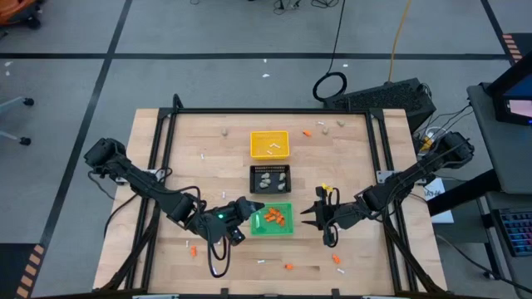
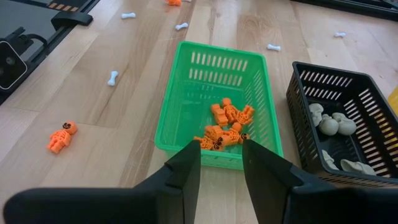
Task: Sort Halloween decoration
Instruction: Put the gray skull toy into the black basket
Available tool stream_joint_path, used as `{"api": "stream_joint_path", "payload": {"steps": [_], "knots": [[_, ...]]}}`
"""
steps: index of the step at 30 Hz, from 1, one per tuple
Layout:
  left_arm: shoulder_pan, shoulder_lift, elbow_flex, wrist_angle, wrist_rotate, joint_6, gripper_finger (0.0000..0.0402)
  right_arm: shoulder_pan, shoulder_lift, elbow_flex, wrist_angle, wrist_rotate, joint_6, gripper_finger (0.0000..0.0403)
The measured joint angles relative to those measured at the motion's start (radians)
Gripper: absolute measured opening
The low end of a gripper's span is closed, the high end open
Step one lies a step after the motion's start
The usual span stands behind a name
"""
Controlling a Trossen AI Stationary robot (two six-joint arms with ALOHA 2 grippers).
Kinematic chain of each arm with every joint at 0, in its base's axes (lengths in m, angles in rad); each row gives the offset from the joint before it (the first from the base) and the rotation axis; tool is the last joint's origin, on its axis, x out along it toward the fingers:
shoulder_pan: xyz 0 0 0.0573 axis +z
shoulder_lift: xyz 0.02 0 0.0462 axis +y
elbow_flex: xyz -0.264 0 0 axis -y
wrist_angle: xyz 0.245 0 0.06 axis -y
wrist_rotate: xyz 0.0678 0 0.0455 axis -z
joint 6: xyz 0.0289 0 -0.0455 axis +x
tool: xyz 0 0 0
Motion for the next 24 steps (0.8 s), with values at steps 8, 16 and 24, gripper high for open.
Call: {"api": "stream_joint_path", "payload": {"steps": [8, 16, 24], "knots": [[0.000, 0.000, 0.000, 0.000, 0.000, 0.000, 0.0080, 0.000, 0.000, 0.000, 0.000, 0.000, 0.000, 0.0105], [0.000, 0.000, 0.000, 0.000, 0.000, -0.004, 0.0080, 0.000, 0.000, 0.000, 0.000, 0.000, -0.001, 0.0105], [0.013, 0.000, 0.000, 0.000, 0.022, -0.077, 0.0080, 0.000, 0.000, 0.000, 0.000, 0.000, -0.005, 0.0105]]}}
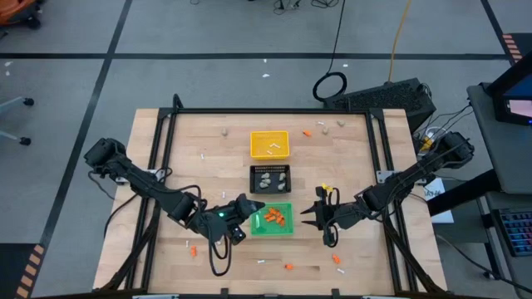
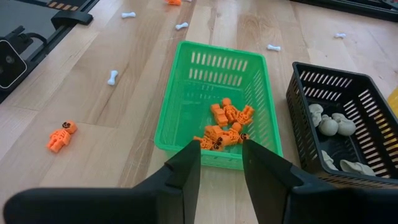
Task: Sort Halloween decoration
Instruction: Put the gray skull toy into the black basket
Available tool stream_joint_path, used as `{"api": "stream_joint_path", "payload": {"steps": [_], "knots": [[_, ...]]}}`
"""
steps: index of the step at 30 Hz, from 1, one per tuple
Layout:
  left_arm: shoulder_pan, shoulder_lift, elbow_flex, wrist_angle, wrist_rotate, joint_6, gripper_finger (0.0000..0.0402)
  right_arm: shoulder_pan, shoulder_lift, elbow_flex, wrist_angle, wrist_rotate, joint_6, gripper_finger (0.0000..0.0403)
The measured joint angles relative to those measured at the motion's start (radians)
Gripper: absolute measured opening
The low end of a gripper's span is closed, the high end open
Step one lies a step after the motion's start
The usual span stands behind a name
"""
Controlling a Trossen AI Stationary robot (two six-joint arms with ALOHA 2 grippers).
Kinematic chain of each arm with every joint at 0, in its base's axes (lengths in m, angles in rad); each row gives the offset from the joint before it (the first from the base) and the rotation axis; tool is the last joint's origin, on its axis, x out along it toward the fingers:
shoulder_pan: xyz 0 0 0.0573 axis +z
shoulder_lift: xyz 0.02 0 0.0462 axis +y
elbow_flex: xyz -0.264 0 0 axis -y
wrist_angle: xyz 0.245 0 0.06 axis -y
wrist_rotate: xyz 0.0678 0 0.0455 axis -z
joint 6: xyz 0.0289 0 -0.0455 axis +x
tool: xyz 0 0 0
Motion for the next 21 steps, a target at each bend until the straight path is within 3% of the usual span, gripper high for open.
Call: {"api": "stream_joint_path", "payload": {"steps": [8, 16, 21], "knots": [[0.054, 0.000, 0.000, 0.000, 0.071, -0.205, 0.0080, 0.000, 0.000, 0.000, 0.000, 0.002, -0.014, 0.0105], [0.143, 0.000, 0.000, 0.000, 0.082, -0.442, 0.0080, 0.012, 0.000, 0.000, -0.007, 0.101, -0.084, 0.0105], [0.210, 0.001, 0.000, 0.017, 0.165, -0.549, 0.0080, 0.013, 0.000, 0.000, -0.012, 0.131, -0.130, 0.0105]]}}
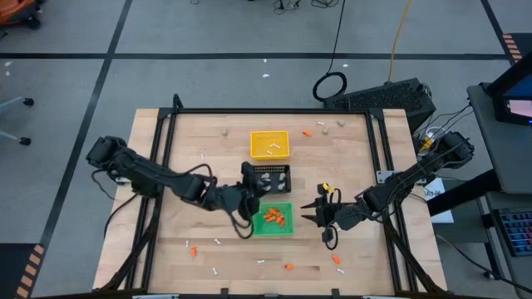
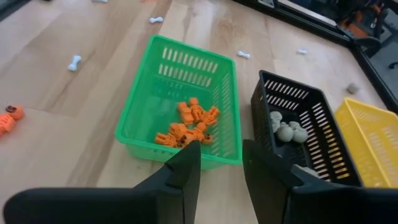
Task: Sort Halloween decoration
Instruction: Put the gray skull toy into the black basket
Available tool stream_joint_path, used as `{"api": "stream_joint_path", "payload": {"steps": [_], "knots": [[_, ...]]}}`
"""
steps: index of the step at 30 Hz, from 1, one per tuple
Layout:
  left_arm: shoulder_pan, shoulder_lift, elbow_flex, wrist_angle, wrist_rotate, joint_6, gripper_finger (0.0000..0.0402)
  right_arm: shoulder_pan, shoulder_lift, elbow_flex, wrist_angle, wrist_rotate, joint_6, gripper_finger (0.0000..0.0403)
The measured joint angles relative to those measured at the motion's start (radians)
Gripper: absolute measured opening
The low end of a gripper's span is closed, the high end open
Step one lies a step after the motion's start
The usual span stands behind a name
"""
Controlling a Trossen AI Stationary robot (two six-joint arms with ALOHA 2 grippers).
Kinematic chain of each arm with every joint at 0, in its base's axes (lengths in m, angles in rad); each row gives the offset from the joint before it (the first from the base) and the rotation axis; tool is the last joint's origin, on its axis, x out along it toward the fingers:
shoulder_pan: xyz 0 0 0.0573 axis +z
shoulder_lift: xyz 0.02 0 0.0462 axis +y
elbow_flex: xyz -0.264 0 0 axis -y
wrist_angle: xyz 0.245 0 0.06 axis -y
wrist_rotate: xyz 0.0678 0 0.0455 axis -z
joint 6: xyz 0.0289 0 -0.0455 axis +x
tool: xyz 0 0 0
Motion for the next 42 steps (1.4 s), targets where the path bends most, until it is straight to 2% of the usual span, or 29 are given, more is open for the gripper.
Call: {"api": "stream_joint_path", "payload": {"steps": [9, 17, 24, 35, 42], "knots": [[0.138, 0.000, 0.000, 0.045, 0.159, -0.177, 0.0080, -0.001, 0.000, 0.000, -0.009, 0.027, -0.032, 0.0105], [0.254, 0.013, 0.001, 0.038, 0.322, -0.414, 0.0080, -0.001, 0.000, 0.000, -0.019, 0.027, -0.029, 0.0105], [0.317, 0.088, 0.002, 0.043, 0.477, -0.475, 0.0080, -0.001, 0.000, 0.000, -0.050, 0.079, 0.004, 0.0105], [0.365, 0.215, 0.021, -0.006, 0.525, -0.523, 0.0080, -0.001, 0.000, 0.000, -0.117, 0.125, 0.083, 0.0105], [0.385, 0.256, 0.028, -0.051, 0.602, -0.578, 0.0080, -0.001, 0.000, 0.000, -0.124, 0.127, 0.112, 0.0105]]}}
